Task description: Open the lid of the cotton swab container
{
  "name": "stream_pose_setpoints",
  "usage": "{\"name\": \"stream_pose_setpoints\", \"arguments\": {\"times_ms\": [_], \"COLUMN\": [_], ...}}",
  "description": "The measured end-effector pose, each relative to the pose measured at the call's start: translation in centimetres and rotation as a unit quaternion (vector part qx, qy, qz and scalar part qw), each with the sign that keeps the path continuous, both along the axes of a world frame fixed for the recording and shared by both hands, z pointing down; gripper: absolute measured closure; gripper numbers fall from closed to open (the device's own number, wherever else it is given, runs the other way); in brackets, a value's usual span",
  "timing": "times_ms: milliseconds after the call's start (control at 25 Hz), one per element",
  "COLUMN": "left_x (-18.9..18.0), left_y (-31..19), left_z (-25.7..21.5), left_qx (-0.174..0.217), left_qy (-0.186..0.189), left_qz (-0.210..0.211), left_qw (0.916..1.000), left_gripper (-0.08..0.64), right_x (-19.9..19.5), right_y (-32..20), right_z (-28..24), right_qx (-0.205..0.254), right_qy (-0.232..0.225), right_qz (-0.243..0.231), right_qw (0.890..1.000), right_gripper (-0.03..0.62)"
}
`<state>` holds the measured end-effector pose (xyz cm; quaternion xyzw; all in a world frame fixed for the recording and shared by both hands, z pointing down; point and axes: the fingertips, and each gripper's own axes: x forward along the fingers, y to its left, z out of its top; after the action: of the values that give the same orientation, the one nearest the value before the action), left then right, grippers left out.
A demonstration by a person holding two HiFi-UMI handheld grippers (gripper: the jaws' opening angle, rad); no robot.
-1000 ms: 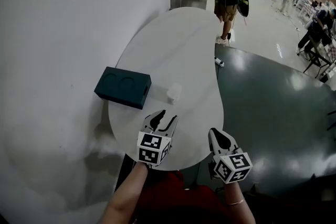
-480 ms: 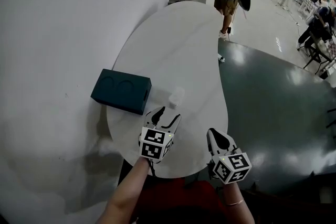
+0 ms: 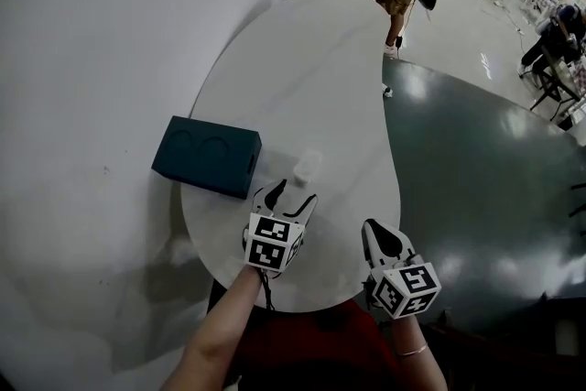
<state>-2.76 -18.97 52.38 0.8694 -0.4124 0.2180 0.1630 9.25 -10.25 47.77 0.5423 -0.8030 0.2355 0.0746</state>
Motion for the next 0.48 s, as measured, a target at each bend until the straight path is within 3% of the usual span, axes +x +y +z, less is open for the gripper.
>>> {"name": "stream_pose_setpoints", "arguments": {"times_ms": [480], "left_x": [0.5], "left_y": [-2.0], "left_z": [1.8], "left_qx": [-0.01], "left_qy": [-0.02], "left_qz": [-0.014], "left_qw": [0.9996], "left_gripper": [0.291], "right_x": [1.0], "right_y": [-1.0], "right_z": [0.9], "right_qx": [-0.014], "right_qy": [-0.002], "right_qz": [-0.009], "right_qw": [1.0], "right_gripper": [0.575]}}
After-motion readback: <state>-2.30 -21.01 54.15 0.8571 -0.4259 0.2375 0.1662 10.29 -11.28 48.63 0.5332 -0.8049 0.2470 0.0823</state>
